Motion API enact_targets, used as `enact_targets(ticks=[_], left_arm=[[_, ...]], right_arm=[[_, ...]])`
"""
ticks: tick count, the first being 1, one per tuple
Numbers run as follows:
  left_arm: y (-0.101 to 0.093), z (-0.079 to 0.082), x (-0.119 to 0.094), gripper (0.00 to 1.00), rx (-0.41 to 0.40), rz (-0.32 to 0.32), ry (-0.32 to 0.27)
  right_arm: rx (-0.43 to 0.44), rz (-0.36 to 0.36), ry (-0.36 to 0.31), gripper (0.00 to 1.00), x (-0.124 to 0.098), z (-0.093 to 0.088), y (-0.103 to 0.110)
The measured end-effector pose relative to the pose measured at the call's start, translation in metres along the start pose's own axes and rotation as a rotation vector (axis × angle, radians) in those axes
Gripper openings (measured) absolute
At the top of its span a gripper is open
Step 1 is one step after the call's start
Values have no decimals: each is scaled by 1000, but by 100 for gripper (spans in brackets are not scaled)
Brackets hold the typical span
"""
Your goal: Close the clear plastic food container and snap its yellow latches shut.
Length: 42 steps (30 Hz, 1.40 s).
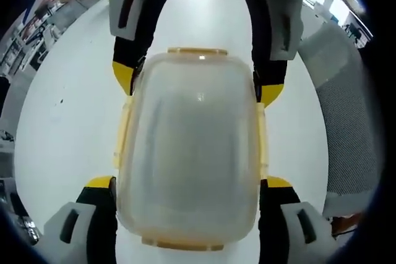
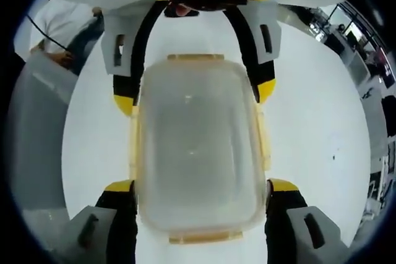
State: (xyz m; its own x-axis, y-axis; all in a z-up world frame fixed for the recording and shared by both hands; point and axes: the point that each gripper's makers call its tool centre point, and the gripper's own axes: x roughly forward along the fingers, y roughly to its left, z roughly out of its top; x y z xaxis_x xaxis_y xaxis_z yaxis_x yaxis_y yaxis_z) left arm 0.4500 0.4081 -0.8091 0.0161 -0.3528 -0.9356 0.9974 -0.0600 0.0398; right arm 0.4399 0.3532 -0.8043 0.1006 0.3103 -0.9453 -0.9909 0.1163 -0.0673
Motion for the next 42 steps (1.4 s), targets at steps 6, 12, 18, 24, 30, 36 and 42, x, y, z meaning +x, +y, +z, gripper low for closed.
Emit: enact_targets(ticks=[6,12,18,24,30,36,42], left_arm=[[2,1,-4,99,0,11,-9],[0,3,-7,97,-39,30,-53],[3,2,-13,96,-106,78,-163],[10,12,-25,94,-269,111,-408],[11,17,-38,96,-330,177,-566],[6,14,-37,97,-361,231,-620],[-1,16,-44,94,-396,260,-660]], right_arm=[[46,-27,-72,98,-6,11,-7],[110,-19,-161,97,-9,16,-3],[186,-71,-301,96,-17,20,-6],[317,-172,-481,93,-35,32,-19],[435,-257,-596,96,-41,35,-23],[504,-298,-654,95,-42,43,-21],[541,-319,-669,93,-45,39,-14]])
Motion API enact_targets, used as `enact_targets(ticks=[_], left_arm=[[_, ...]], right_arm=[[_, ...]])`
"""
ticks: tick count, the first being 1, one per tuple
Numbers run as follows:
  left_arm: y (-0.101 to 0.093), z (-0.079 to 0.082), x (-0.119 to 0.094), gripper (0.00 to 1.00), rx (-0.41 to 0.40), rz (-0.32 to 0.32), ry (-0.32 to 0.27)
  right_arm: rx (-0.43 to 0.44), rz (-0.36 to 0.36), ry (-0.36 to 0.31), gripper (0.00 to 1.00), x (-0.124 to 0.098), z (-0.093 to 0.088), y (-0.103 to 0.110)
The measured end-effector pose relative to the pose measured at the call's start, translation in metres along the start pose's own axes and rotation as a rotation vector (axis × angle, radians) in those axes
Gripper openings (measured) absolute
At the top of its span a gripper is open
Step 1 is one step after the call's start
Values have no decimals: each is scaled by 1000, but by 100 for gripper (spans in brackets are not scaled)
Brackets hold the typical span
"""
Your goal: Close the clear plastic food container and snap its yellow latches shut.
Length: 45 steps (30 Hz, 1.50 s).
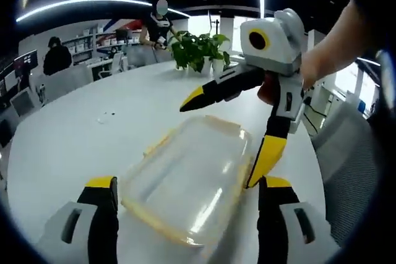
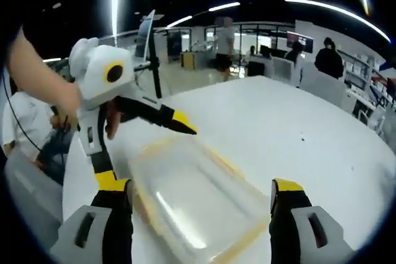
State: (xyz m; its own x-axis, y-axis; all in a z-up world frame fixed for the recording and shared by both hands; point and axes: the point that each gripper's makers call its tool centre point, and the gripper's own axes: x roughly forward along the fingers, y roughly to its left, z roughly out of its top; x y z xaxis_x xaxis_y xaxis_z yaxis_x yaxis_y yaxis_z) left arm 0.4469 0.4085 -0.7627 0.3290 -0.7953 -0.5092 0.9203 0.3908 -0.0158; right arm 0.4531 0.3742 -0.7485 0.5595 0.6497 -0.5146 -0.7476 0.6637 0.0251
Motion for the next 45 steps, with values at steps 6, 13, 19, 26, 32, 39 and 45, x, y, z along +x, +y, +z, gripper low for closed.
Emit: enact_targets(ticks=[6,13,19,26,32,39,45], left_arm=[[0,2,-6,92,-46,17,-30],[-2,-1,-12,90,-64,44,-37],[-6,-4,-22,87,-69,61,-39],[-7,-5,-27,88,-100,81,-51],[-8,-9,-32,87,-105,106,-56],[-9,-19,-38,86,-129,129,-49],[-12,-22,-43,85,-153,151,-57]], right_arm=[[11,-31,-12,92,-7,1,1],[79,-69,-46,92,-18,0,-7],[120,-87,-54,91,-32,-3,-10],[127,-98,-61,91,-38,-5,-9],[132,-99,-65,91,-43,-10,-4],[141,-106,-60,91,-50,-18,-4],[148,-104,-66,91,-57,-21,-2]])
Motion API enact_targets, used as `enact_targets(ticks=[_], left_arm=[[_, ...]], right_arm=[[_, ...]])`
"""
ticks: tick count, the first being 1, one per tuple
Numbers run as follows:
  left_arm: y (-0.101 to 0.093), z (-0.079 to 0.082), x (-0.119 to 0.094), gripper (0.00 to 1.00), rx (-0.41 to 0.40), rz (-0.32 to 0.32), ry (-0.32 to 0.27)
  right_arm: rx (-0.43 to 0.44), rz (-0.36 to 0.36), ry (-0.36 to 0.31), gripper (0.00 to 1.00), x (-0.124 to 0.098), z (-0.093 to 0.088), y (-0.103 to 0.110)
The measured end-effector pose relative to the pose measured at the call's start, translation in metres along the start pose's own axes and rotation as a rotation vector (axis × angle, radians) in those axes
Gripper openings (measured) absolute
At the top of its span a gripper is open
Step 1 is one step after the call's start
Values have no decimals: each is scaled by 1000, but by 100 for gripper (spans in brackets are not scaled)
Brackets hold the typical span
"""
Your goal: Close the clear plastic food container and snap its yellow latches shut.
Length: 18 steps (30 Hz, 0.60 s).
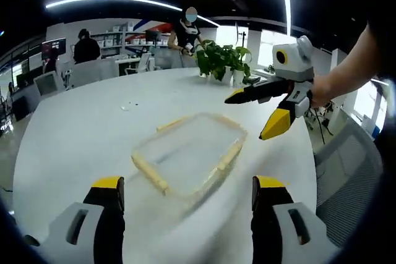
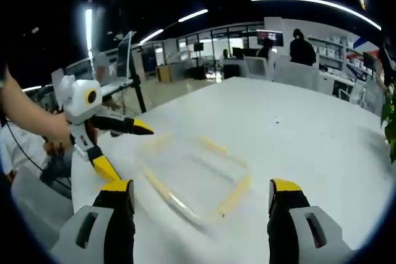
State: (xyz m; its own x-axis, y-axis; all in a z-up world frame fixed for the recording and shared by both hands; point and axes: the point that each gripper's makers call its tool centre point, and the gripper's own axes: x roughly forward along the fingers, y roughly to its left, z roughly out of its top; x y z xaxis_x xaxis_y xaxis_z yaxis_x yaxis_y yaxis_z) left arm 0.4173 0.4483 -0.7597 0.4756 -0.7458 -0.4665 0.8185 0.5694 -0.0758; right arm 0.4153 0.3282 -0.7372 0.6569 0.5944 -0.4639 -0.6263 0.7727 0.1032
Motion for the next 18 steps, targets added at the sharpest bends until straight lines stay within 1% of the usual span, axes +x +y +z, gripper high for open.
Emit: enact_targets(ticks=[7,12,15,18], left_arm=[[-1,-1,-4,83,-16,12,-12],[-2,-1,-8,83,-35,18,-23],[-5,-3,-9,83,-28,20,-21],[-6,-4,-11,82,-38,25,-21]], right_arm=[[2,-6,3,91,-7,-4,-1],[18,-14,-12,90,-13,-3,-2],[22,-18,-11,90,-16,-6,-2],[32,-21,-11,89,-20,-9,-2]])
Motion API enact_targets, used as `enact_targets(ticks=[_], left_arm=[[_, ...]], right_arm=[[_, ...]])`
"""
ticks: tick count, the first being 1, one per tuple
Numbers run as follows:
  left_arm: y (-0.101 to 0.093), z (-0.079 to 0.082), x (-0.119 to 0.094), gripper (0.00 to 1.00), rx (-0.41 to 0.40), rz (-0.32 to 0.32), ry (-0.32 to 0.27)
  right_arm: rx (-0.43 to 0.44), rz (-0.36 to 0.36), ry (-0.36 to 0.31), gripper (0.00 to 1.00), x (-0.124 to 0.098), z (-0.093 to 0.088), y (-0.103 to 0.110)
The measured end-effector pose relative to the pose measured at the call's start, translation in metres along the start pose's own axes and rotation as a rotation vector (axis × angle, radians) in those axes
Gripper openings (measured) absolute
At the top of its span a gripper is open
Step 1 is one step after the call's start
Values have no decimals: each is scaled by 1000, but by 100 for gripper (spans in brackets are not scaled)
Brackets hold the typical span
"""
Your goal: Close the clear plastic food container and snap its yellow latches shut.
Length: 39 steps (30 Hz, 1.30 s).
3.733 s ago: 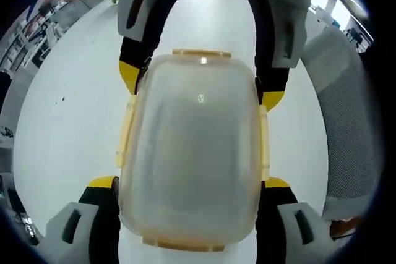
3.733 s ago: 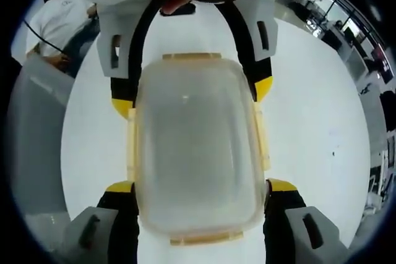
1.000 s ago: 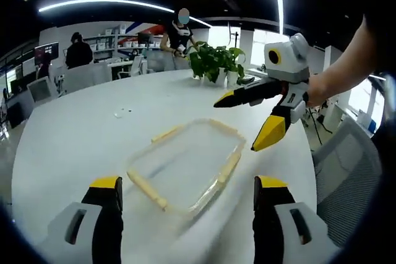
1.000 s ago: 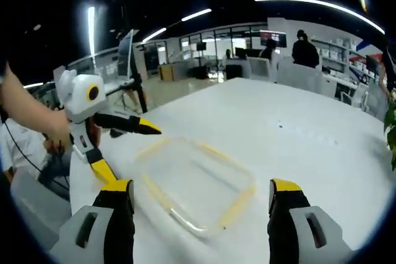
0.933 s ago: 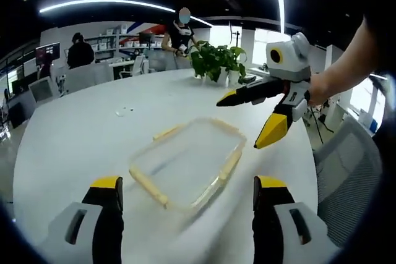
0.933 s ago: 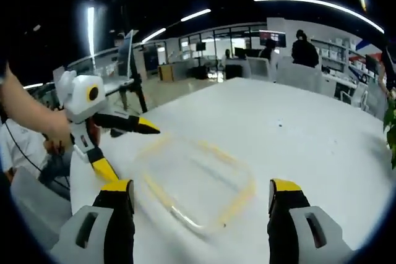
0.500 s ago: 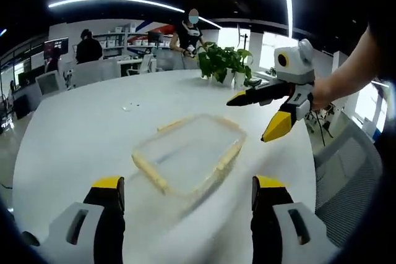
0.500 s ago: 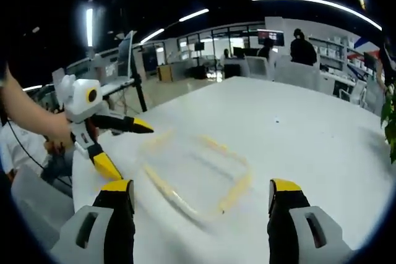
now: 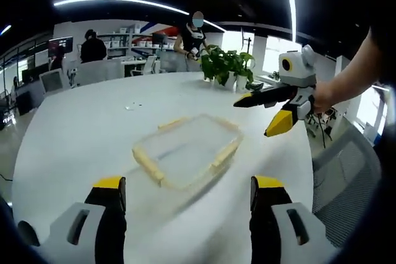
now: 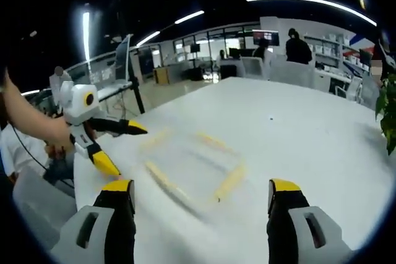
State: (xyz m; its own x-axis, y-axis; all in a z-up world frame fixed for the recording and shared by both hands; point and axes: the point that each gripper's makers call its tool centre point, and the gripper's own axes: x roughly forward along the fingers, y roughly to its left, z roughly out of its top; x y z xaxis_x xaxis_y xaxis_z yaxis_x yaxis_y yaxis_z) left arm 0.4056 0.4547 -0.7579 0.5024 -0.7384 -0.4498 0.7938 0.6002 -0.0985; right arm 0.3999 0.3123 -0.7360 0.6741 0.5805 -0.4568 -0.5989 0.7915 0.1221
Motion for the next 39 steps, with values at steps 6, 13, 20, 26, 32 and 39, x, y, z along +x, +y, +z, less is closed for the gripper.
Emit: enact_targets(ticks=[6,13,20,26,32,39], left_arm=[[-1,-5,-5,83,-24,19,-11],[-2,-11,-11,82,-48,38,-16],[-1,-15,-19,81,-66,56,-20],[-7,-17,-24,81,-76,59,-24],[-14,-18,-32,79,-76,82,-34],[-20,-25,-43,79,-99,101,-35]], right_arm=[[-9,7,14,88,-7,-10,5],[-10,2,15,88,-10,-13,8],[-13,14,6,87,-14,-14,16],[-20,21,6,87,-21,-18,20],[-5,12,2,87,-32,-25,19],[10,-5,4,87,-44,-32,17]])
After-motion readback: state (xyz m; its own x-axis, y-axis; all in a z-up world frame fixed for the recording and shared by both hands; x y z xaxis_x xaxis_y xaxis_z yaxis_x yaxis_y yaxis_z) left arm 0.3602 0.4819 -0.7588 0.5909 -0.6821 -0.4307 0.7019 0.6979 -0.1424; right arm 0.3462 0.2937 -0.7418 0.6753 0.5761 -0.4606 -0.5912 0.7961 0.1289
